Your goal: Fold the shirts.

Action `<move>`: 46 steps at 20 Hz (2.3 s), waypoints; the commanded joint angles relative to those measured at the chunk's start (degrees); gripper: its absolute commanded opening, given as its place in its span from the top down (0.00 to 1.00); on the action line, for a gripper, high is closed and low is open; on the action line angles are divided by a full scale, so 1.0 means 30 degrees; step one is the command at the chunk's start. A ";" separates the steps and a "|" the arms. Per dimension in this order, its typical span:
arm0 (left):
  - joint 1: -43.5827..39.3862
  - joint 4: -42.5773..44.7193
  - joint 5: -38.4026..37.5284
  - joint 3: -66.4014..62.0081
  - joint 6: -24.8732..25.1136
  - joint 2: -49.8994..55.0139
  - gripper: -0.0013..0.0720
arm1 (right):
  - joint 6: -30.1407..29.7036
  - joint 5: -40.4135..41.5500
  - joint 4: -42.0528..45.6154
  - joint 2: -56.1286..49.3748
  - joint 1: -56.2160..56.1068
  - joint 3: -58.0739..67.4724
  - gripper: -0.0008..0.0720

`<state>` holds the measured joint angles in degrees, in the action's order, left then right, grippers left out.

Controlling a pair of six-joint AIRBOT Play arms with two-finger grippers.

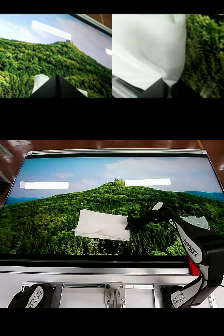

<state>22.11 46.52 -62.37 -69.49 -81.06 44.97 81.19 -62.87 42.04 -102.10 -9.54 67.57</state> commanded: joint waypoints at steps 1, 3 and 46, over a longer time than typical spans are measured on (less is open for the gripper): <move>-0.0729 0.0000 0.0335 0.0022 -0.0379 0.0000 0.91 | -0.1814 -0.0342 -0.3002 -0.0058 0.0080 0.0291 0.91; -0.1384 0.0015 0.0576 0.0036 -0.0372 0.0029 0.91 | -0.2914 -0.1931 -0.3249 0.0787 0.1180 0.1501 0.91; -1.1526 1.1803 -0.0204 0.1727 -0.4779 0.3672 0.92 | -0.0007 -0.3927 1.2196 1.7005 1.6378 -0.1049 0.04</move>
<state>-6.11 64.95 -59.99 -64.20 -86.76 51.46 83.33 -77.06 83.11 -53.36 47.77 63.37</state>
